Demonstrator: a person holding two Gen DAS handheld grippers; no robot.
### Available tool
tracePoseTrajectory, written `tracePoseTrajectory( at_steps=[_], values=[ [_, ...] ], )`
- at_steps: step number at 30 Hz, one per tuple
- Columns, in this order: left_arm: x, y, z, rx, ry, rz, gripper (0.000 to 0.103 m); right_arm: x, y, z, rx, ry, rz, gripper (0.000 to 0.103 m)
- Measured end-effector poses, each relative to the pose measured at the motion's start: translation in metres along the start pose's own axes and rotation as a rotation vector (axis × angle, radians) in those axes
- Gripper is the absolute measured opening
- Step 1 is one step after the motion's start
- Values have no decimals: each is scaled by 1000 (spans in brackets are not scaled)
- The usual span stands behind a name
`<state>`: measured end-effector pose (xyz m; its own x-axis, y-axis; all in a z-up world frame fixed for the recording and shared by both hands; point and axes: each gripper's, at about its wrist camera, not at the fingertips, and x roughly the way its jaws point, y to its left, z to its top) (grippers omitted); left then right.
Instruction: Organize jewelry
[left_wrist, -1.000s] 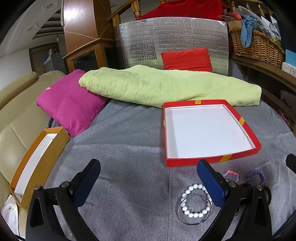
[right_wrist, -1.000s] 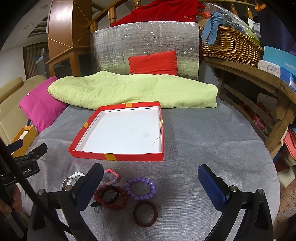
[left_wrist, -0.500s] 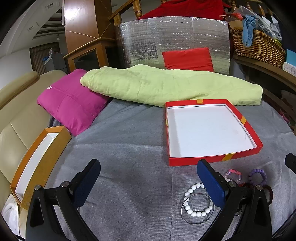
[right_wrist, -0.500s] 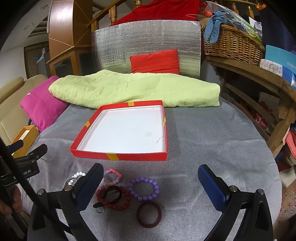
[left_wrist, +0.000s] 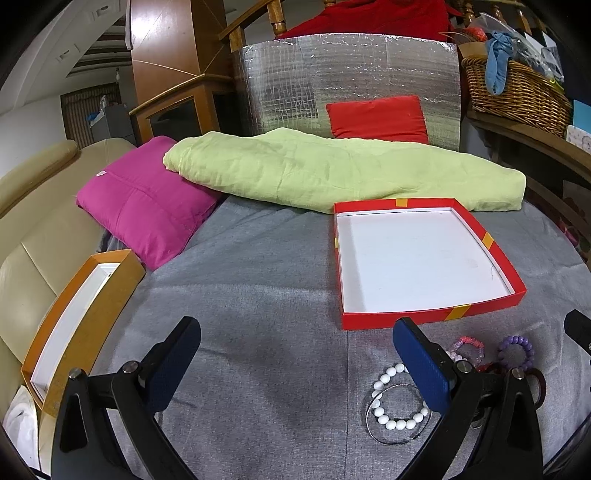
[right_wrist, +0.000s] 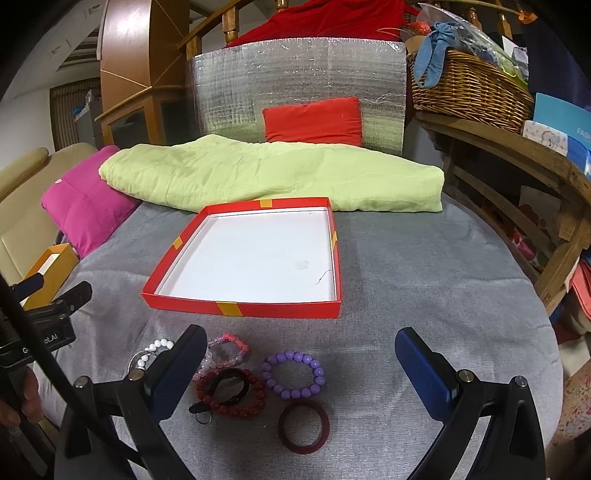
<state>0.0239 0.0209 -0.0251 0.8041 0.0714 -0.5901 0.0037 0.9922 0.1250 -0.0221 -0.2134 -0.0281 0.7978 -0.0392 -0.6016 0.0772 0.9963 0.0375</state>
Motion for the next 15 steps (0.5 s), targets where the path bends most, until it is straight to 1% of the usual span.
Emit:
tracePoseTrajectory(
  at_steps=[3, 9, 13, 14, 15],
  values=[
    [1, 1, -1, 3, 11, -6, 103, 1, -4, -1, -3, 5, -3, 103],
    [14, -4, -8, 25, 104, -88, 103, 10, -27, -3, 51, 59, 33, 103],
    [18, -9, -15, 66, 130, -96, 103, 19, -46, -8, 86, 112, 53, 102],
    [19, -9, -17, 70, 140, -100, 103, 21, -51, -10, 98, 124, 68, 98],
    [21, -9, -19, 72, 155, -109, 103, 24, -57, -11, 114, 144, 93, 92]
  ],
)
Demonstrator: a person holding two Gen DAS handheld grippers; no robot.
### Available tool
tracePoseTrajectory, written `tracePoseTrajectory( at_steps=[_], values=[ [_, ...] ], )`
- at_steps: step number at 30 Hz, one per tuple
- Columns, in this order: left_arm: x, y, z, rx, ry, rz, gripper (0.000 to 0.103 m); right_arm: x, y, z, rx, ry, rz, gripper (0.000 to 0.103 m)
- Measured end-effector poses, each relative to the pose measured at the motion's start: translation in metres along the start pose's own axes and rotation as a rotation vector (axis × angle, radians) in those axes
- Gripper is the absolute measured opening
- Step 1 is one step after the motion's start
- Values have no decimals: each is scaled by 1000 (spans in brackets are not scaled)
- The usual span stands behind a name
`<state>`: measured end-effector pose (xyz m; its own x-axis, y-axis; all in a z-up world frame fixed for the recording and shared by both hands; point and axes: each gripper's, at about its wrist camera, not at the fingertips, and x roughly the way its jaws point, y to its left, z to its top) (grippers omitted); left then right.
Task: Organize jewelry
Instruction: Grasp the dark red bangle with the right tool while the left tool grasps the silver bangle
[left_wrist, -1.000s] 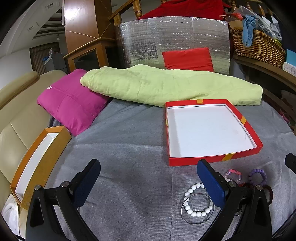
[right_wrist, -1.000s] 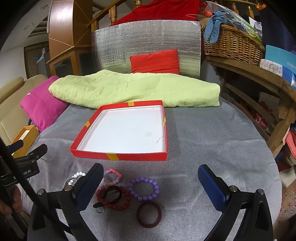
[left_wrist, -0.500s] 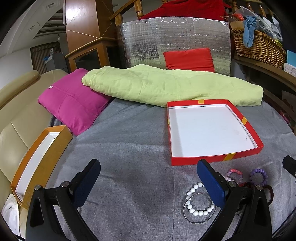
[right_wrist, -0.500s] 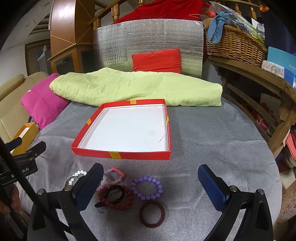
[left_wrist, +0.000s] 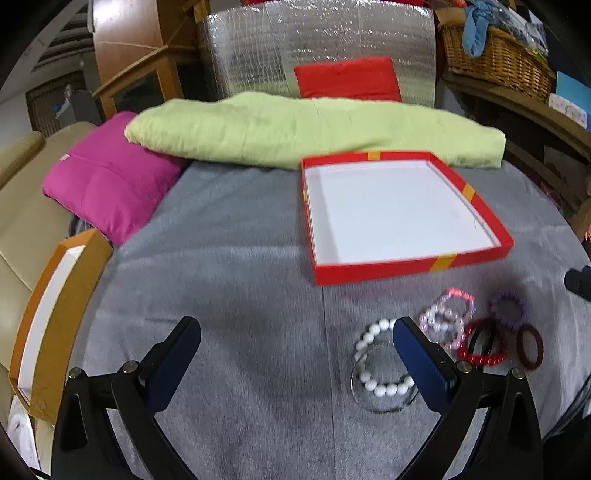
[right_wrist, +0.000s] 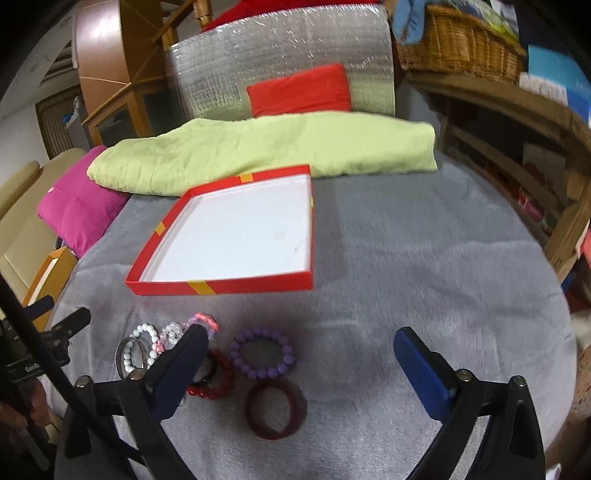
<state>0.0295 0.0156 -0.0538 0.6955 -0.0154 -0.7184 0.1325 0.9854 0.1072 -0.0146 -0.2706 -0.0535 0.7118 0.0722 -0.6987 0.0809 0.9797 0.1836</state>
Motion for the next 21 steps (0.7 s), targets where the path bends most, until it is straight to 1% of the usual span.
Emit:
tracePoseTrajectory(
  at_steps=[2, 3, 4, 6, 7, 8, 9, 12, 14, 16, 18, 21],
  values=[
    [4, 1, -4, 4, 29, -27, 103, 4, -10, -2, 22, 35, 31, 85],
    [7, 2, -6, 10, 44, -41, 103, 8, -16, -4, 38, 63, 54, 79],
    [9, 3, -9, 19, 61, -52, 103, 11, -20, -6, 46, 82, 67, 77],
    [12, 4, -15, 48, 83, -54, 102, 17, -26, -10, 57, 123, 96, 65],
    [12, 5, -19, 62, 94, -58, 101, 20, -29, -12, 60, 143, 110, 62],
    [14, 5, -20, 69, 101, -67, 97, 22, -31, -15, 62, 160, 122, 57],
    [15, 6, -23, 72, 114, -86, 91, 24, -32, -16, 62, 173, 131, 53],
    [19, 6, -27, 70, 140, -128, 81, 28, -33, -20, 61, 200, 151, 51],
    [19, 3, -26, 70, 151, -160, 81, 30, -31, -21, 62, 215, 177, 48],
    [19, -2, -24, 69, 150, -196, 81, 30, -29, -22, 50, 223, 178, 47],
    [17, -9, -22, 85, 141, -218, 81, 31, -25, -25, 26, 234, 166, 46],
    [18, -19, -20, 105, 138, -224, 81, 34, -20, -27, 2, 255, 170, 41]
  ],
)
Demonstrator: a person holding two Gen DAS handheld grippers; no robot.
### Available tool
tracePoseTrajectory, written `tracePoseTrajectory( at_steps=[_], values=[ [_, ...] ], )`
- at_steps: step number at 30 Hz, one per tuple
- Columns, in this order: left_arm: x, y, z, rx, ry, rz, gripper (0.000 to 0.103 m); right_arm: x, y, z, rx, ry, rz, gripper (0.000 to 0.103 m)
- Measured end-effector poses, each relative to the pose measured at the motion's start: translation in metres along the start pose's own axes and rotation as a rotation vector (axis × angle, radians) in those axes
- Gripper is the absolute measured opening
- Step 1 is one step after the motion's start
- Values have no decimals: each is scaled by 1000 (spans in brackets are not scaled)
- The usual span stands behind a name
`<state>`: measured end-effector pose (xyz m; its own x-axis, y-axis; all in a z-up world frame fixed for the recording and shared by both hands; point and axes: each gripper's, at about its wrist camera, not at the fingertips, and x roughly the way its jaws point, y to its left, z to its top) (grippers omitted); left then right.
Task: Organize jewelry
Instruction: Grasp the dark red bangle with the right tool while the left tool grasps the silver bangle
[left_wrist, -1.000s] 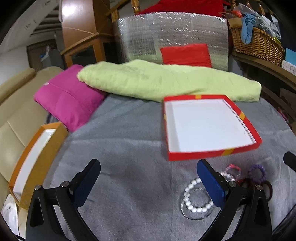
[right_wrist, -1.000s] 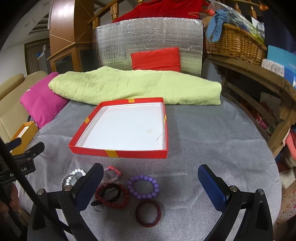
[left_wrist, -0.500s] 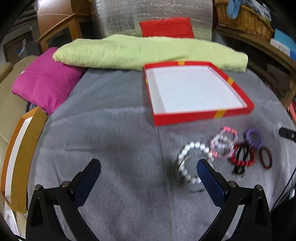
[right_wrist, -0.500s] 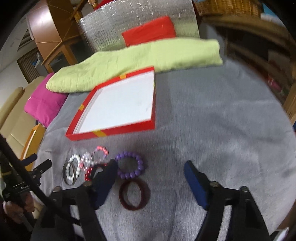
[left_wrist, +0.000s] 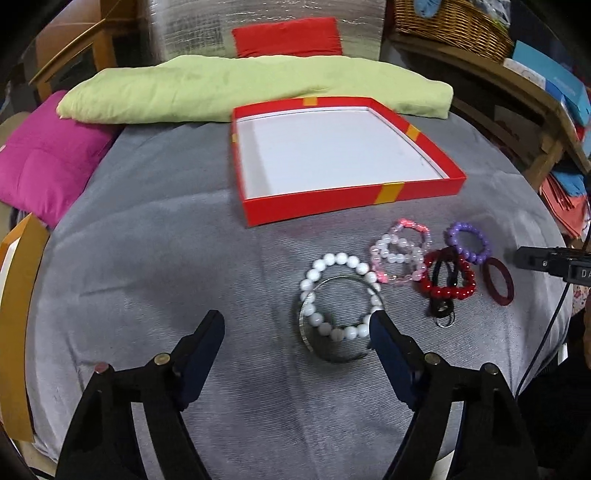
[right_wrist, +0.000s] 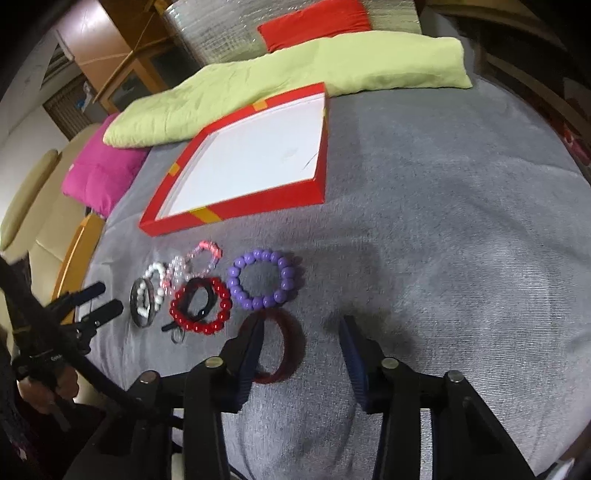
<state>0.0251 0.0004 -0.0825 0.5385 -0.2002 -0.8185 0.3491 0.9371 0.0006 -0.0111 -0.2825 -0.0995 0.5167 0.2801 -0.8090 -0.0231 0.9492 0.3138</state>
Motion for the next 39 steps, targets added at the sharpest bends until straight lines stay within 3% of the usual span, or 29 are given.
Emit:
tracePoseTrajectory(
  at_steps=[8, 10, 11, 15, 28, 34, 39],
  values=[
    [12, -12, 2, 23, 51, -41, 82, 17, 15, -5, -101, 52, -95, 40],
    [15, -13, 0, 18, 64, -55, 82, 18, 22, -8, -141, 47, -123, 29],
    [17, -14, -3, 12, 73, -59, 82, 20, 26, -10, -162, 44, -143, 19],
    [24, -17, -6, -2, 100, -67, 82, 20, 34, -15, -206, 24, -193, 6],
    [34, -18, 0, -36, 73, -56, 81, -10, 13, 1, -48, -99, -128, 5],
    [28, -10, 2, -55, 63, -41, 64, -14, 17, 6, -16, -133, -80, 5],
    [21, 0, 3, -68, 38, -41, 63, -15, 20, 11, 7, -151, -58, 5]
  ],
)
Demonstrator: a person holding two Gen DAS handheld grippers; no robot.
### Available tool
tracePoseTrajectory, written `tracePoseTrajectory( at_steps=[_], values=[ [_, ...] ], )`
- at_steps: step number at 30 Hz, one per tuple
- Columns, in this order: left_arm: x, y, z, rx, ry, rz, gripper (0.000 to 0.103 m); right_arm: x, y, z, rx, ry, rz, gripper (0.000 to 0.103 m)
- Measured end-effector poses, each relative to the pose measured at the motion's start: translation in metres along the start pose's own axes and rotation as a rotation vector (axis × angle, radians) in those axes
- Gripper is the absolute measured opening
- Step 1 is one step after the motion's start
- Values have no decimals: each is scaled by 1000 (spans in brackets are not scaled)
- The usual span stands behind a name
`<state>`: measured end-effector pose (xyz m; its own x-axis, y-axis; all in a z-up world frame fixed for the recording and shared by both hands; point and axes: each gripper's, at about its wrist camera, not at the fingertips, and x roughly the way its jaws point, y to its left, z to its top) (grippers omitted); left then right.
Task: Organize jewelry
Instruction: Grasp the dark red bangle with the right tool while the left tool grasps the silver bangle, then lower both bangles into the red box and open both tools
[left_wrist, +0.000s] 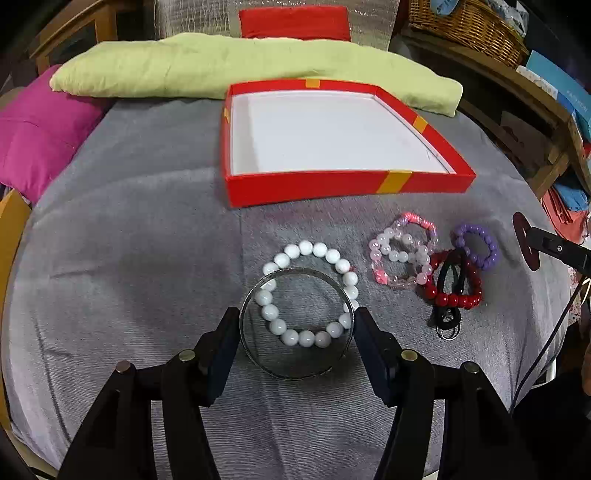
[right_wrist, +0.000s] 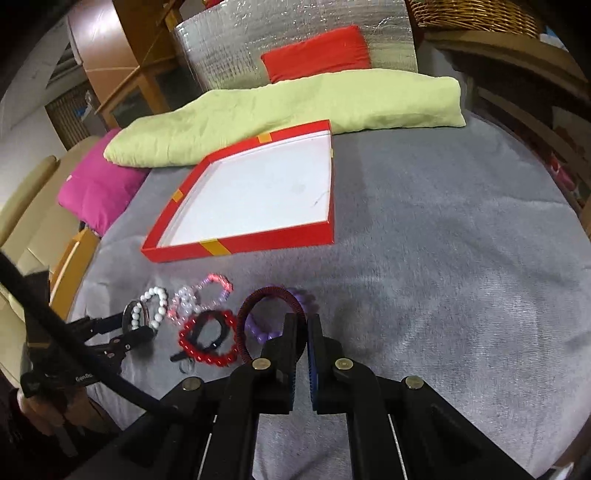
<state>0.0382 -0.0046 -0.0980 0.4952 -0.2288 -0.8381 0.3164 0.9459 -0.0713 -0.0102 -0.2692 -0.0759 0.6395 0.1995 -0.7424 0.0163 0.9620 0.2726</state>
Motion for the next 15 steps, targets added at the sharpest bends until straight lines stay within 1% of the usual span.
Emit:
tracePoseTrajectory(
  at_steps=[8, 11, 15],
  values=[
    [-14, 11, 2, -17, -32, 9, 63, 1, 7, 1, 6, -18, 7, 5],
    [-25, 16, 10, -34, -75, 21, 63, -1, 10, 9, 21, -50, 19, 5],
    [-39, 18, 32, -45, -161, 36, 63, 7, 19, 32, 48, -87, 30, 5]
  ],
)
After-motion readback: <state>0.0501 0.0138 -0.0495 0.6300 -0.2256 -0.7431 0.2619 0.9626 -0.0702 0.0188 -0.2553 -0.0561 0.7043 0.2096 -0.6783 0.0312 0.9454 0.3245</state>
